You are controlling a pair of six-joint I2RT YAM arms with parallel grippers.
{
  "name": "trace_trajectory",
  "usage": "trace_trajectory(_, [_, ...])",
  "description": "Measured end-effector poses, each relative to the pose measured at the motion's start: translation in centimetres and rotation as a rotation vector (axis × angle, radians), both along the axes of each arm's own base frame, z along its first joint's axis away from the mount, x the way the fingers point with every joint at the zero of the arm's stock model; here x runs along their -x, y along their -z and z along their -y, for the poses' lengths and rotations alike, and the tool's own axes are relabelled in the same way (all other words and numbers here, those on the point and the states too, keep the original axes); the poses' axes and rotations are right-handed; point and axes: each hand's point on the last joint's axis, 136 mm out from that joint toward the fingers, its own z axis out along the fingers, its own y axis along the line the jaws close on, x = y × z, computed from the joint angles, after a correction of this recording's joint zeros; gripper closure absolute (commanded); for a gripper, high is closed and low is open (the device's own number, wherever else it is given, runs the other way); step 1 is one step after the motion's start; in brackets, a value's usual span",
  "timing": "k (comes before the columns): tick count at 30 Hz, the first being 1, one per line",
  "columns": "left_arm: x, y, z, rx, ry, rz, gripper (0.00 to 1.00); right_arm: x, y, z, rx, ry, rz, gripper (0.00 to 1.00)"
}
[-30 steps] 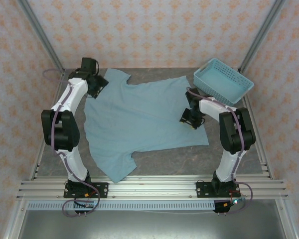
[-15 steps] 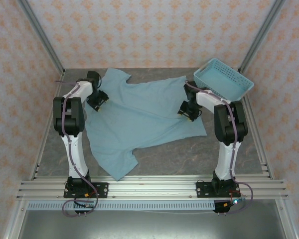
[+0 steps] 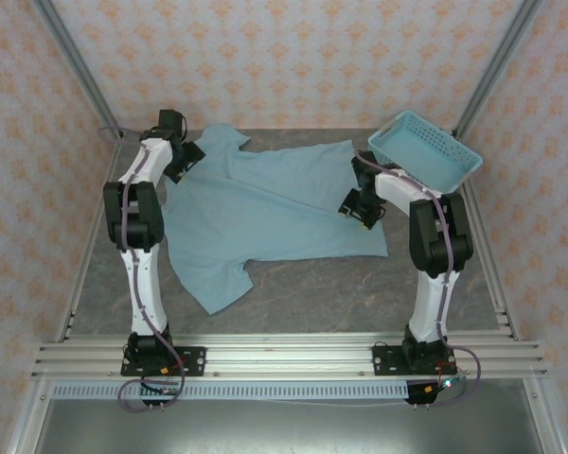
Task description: Fold and stack the t-shirts
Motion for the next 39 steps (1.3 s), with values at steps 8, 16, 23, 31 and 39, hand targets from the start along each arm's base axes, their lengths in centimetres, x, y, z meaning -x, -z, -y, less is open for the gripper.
trace_trajectory(8, [17.5, -10.6, 6.5, 0.013, 0.023, 0.104, 0.43, 4.0, -6.8, 0.8, -0.042, -0.017, 0.151, 0.44])
trace_trajectory(16, [36.1, 3.9, 8.3, 0.083, -0.039, -0.370, 0.43, 11.6, -5.1, 2.1, -0.054, -0.023, 0.080, 0.44])
trace_trajectory(23, [39.2, 5.0, 9.6, 0.180, -0.094, -0.354, 0.43, 14.7, -2.8, 3.0, -0.036, -0.017, 0.003, 0.44])
trace_trajectory(31, [39.8, 7.3, 10.7, 0.211, -0.118, -0.389, 0.68, 14.8, -2.5, 3.8, -0.011, 0.000, -0.001, 0.45])
trace_trajectory(39, [37.2, 7.0, 10.2, 0.147, -0.123, -0.340, 1.00, 13.4, -1.2, 5.6, -0.001, 0.092, -0.010, 0.48])
